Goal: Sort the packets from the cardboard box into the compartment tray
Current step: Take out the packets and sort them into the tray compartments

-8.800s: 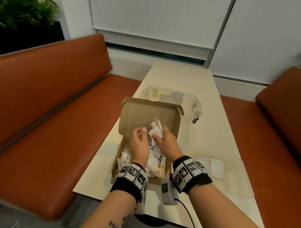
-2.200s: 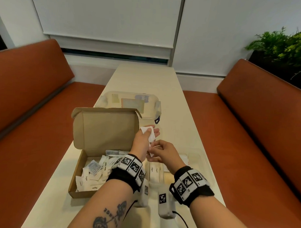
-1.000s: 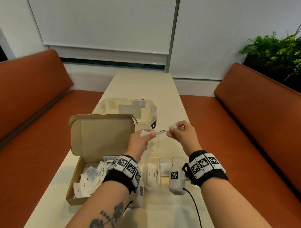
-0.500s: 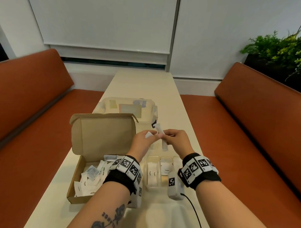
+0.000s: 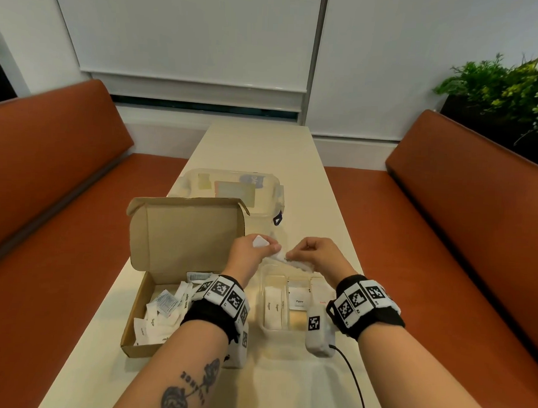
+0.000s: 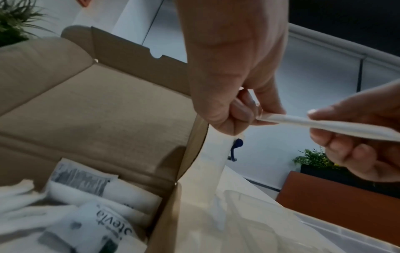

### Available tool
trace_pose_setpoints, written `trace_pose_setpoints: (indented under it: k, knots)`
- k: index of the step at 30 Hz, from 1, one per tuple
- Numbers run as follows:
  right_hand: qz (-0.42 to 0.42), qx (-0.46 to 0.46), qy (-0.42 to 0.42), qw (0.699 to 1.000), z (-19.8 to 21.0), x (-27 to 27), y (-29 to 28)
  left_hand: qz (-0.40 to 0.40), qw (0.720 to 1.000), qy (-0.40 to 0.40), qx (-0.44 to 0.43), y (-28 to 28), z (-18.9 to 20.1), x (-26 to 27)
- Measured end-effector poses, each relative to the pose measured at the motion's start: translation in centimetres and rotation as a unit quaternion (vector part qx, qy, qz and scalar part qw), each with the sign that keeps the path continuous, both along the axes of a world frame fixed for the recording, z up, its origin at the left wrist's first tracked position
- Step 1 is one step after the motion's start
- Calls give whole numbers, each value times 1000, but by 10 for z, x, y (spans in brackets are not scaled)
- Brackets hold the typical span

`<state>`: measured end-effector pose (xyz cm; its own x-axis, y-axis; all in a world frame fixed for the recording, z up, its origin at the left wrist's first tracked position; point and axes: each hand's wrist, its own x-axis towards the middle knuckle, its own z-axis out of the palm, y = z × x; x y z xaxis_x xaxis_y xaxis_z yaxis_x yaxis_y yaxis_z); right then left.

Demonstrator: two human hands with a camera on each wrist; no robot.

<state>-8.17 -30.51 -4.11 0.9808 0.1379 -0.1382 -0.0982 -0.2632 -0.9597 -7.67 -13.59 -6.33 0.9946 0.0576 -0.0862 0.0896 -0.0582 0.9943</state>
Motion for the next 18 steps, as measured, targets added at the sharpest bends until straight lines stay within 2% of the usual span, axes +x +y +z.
trace_pose_setpoints:
  k: [3, 6, 8, 13, 18]
  knots:
    - [22, -51, 29, 998, -5, -4, 2, 7, 1000, 6, 3, 0, -7, -1]
    - [-8, -133, 39, 990, -14, -6, 7, 30, 999, 24, 5, 0, -15, -2]
    - [-24, -218, 37, 975, -25, -8, 16, 42, 997, 57, 1, -1, -19, -2]
    - [-34, -345, -6, 938, -52, -17, 48, 42, 995, 79, -52, -1, -21, -2]
    - [-8, -406, -28, 913, -72, -25, 63, 36, 994, 80, -69, -1, -16, -1]
